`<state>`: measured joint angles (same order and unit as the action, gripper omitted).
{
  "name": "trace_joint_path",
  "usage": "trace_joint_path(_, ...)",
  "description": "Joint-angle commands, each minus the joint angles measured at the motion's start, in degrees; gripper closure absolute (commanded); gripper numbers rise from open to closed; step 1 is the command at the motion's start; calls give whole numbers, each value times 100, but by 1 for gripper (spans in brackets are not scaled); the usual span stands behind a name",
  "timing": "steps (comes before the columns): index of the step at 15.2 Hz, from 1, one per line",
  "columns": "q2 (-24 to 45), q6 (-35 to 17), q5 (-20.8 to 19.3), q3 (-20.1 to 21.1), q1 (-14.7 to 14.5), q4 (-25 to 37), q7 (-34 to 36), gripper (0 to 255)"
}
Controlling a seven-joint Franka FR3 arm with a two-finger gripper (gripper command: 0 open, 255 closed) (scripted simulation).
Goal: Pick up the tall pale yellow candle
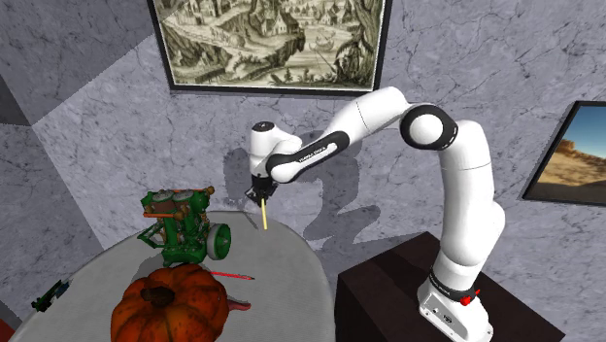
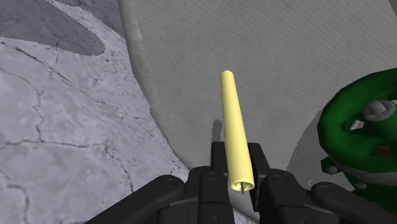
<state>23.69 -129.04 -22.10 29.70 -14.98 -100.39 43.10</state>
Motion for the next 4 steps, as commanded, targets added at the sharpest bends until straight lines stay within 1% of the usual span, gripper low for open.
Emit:
trace_joint_path(1,-75,112,61,32,17,45,-42,255)
trace_joint_path(4,-112,181,94,48,25,84,-69,255)
